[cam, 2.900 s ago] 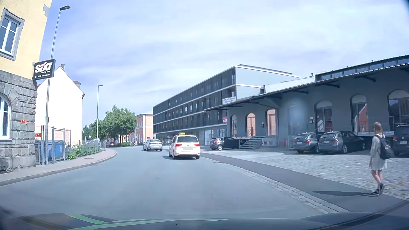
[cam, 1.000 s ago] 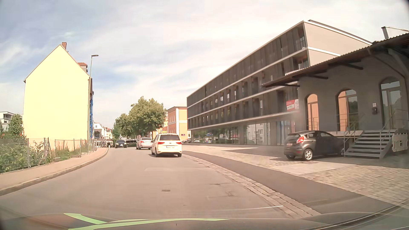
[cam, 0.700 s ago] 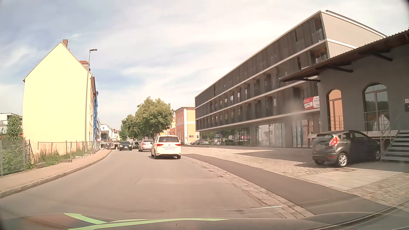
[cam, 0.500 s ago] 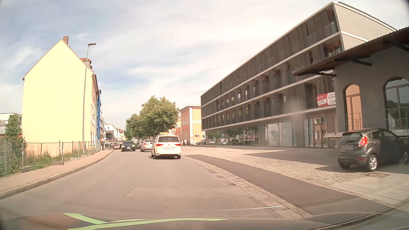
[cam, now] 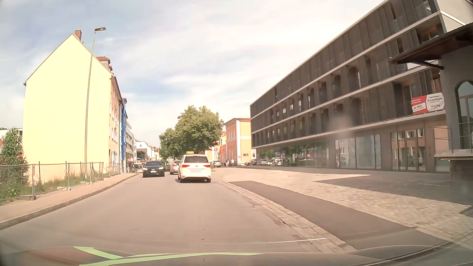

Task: Follow the waypoints while adhering to traffic rules and regulations

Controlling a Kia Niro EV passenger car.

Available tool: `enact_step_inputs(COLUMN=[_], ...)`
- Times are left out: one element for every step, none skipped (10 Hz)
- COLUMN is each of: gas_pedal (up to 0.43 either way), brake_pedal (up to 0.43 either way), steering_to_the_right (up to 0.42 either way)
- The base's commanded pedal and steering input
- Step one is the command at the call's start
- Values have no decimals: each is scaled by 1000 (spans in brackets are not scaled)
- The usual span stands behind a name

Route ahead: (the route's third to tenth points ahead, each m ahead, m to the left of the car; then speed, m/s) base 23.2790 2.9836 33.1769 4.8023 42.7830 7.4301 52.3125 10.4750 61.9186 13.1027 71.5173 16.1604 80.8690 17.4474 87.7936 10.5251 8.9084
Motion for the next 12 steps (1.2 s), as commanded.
enact_step_inputs(gas_pedal=[47,47,47,47,47,47,47,47,47,47,47,47], brake_pedal=[0,0,0,0,0,0,0,0,0,0,0,0], steering_to_the_right=[-63,-62,-59,-59,-59,-59,-59,-59,-59,-59,-58,-58])
